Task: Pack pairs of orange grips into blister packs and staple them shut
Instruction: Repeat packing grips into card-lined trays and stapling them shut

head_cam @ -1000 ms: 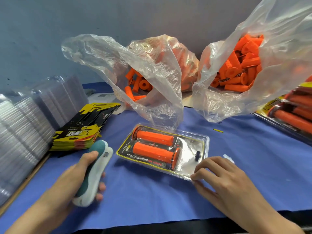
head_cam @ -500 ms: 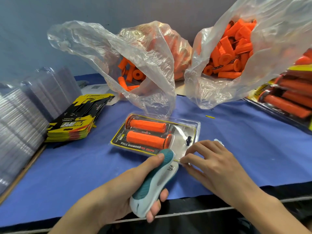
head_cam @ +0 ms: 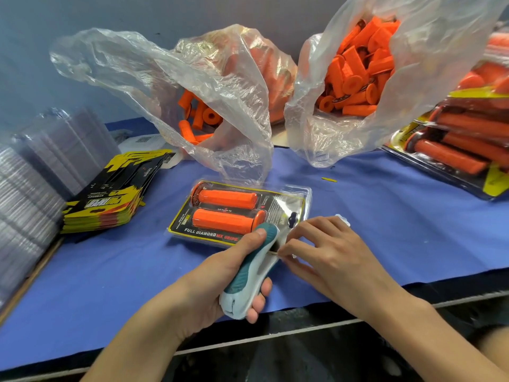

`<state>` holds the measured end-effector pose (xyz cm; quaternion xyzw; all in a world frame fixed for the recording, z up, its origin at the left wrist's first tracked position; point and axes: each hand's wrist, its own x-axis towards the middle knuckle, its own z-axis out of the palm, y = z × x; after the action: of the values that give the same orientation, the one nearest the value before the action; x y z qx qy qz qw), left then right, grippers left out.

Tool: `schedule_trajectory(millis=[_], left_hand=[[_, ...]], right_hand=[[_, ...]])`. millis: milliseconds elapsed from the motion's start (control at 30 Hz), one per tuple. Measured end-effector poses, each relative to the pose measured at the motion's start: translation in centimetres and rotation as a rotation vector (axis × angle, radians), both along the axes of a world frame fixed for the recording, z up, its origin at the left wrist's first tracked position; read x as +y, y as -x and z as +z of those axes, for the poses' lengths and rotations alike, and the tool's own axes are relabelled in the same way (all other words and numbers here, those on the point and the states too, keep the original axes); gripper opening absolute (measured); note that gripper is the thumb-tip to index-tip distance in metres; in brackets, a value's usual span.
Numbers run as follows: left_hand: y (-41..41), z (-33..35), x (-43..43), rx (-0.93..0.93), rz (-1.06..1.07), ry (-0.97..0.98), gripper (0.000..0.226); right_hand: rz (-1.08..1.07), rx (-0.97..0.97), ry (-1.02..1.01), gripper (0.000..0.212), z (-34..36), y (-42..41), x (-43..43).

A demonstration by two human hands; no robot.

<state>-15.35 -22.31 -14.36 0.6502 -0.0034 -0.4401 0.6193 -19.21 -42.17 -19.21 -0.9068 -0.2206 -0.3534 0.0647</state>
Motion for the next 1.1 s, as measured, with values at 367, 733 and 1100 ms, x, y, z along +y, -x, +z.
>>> schedule_trajectory(millis=[367, 733, 1100], left_hand=[[0.59, -0.12, -0.60, -0.018, 0.054, -0.036, 0.051], [0.49, -0.16, -0.33, -0.004, 0.047, 0.011, 0.052], [0.57, 0.23, -0.11, -0.024, 0.002, -0.004, 0.047]], right_hand=[[0.028, -0.005, 0.004, 0.018, 0.11, 0.07, 0.00], [0.053, -0.024, -0.019, 0.018, -0.54, -0.28, -0.22], [0.056, -0.002, -0.036, 0.019, -0.25, -0.28, -0.39]])
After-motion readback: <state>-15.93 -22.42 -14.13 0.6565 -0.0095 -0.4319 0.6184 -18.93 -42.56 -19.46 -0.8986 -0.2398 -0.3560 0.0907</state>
